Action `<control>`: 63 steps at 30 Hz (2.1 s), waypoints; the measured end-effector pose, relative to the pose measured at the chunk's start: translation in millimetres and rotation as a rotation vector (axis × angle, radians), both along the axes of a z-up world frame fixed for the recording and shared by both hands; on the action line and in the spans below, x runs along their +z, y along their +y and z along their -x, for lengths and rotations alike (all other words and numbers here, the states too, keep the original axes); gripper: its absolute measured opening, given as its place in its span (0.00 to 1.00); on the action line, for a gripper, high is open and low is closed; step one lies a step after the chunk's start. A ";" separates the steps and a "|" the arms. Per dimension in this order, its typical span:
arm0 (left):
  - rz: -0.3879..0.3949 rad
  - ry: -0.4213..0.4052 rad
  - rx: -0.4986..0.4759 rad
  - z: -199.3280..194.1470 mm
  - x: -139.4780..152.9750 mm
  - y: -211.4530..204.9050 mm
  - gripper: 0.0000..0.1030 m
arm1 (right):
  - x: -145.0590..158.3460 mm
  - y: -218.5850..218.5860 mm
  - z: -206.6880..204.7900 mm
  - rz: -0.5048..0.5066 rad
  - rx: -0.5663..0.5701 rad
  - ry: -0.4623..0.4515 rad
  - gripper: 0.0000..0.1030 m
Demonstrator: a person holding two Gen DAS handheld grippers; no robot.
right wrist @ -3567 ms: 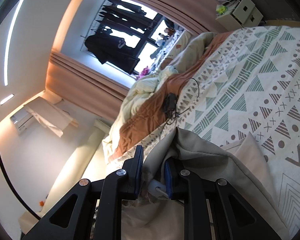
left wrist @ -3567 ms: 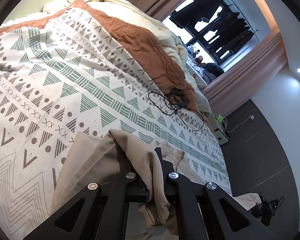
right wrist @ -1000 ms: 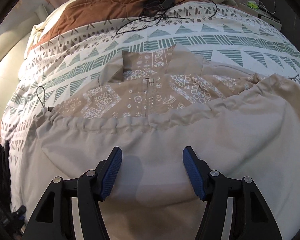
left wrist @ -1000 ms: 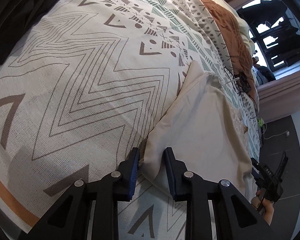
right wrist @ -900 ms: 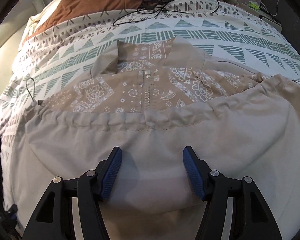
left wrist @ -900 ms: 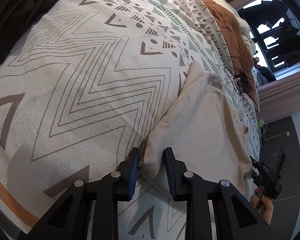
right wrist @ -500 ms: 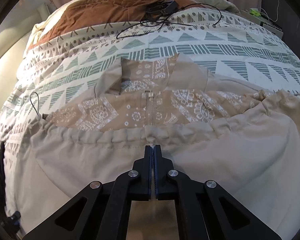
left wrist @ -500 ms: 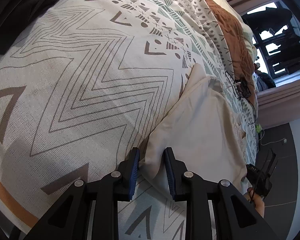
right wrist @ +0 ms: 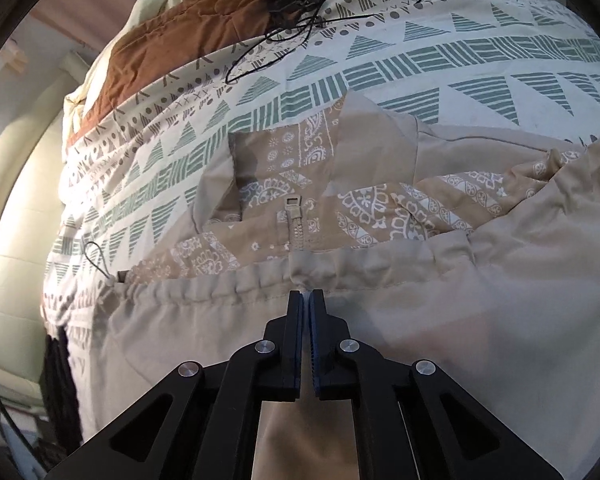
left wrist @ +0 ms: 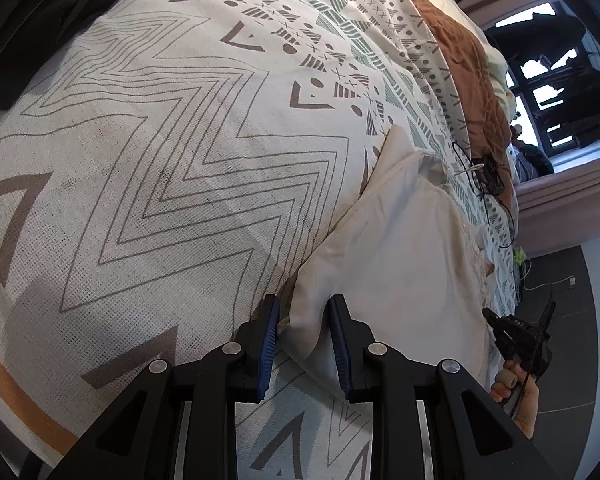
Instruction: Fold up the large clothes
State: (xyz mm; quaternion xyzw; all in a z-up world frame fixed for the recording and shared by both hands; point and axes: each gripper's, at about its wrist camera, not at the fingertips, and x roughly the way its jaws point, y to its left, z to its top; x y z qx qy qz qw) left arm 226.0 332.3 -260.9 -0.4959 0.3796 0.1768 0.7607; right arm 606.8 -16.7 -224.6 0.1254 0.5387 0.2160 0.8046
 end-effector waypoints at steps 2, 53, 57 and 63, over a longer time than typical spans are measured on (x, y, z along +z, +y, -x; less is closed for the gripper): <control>0.008 -0.001 0.005 -0.4 -0.3 1.0 0.27 | 5.2 0.7 4.4 0.004 0.025 -0.006 0.46; 0.086 -0.177 0.098 -21.7 28.5 -37.8 0.58 | -30.2 18.8 -11.3 0.037 -0.061 -0.080 0.03; 0.123 -0.078 0.036 -38.2 8.5 -33.1 0.58 | -31.0 17.5 -11.7 0.017 -0.064 -0.067 0.03; 0.106 -0.054 0.055 -45.4 3.6 -27.5 0.58 | -31.5 15.3 -13.0 0.006 -0.065 -0.063 0.03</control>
